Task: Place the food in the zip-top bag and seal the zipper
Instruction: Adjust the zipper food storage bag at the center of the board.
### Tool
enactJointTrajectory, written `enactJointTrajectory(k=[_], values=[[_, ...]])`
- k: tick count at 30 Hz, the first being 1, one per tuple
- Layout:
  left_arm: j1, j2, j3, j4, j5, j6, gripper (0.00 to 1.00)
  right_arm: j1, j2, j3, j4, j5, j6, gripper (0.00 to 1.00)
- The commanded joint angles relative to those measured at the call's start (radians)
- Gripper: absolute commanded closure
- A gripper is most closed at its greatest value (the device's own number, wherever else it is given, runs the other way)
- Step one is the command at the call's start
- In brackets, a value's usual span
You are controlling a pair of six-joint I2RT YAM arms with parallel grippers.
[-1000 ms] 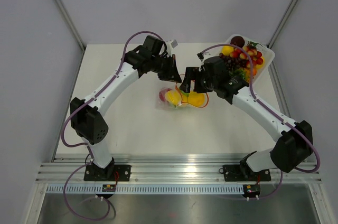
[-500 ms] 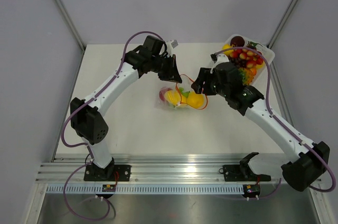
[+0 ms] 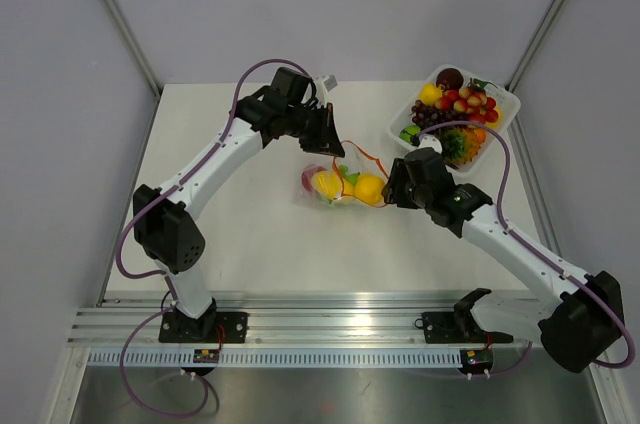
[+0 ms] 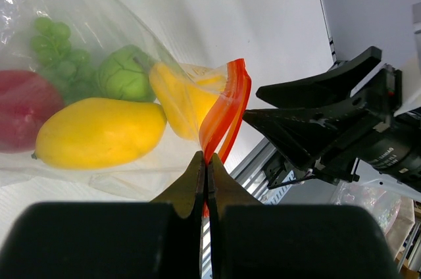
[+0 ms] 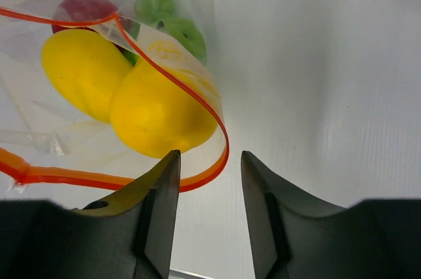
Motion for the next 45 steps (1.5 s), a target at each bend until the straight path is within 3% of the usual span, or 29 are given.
enactJointTrajectory(k=[1, 13, 16, 20, 30, 34, 39, 45], values=[[0.007, -0.034, 0.019, 0.028, 0.033, 0.007, 1.0, -0.005, -0.024, -0.022, 0.048, 0.036, 0.046, 0.52], [0.006, -0.045, 0.019, 0.031, 0.033, -0.003, 1.0, -0.026, 0.054, -0.082, 0.13, -0.035, 0.058, 0.63], [0.007, -0.048, 0.018, 0.026, 0.029, 0.0, 1.0, -0.028, 0.052, -0.08, 0.131, -0.05, 0.053, 0.75], [0.007, -0.046, 0.013, 0.026, 0.032, 0.0, 1.0, -0.026, 0.027, -0.059, 0.136, -0.058, 0.038, 0.99], [0.018, -0.042, 0.096, -0.023, 0.026, 0.022, 1.0, -0.025, 0.019, 0.219, 0.079, -0.101, -0.037, 1.0], [0.016, -0.065, 0.053, -0.001, 0.021, 0.019, 1.0, -0.025, 0.002, 0.185, 0.111, -0.096, -0.03, 1.0], [0.018, -0.033, -0.033, 0.016, 0.018, 0.019, 1.0, -0.025, 0.1, 0.112, 0.097, -0.07, -0.019, 1.0], [0.016, -0.033, -0.036, 0.013, 0.027, 0.019, 1.0, -0.025, 0.131, 0.096, 0.108, -0.118, 0.0, 1.0]])
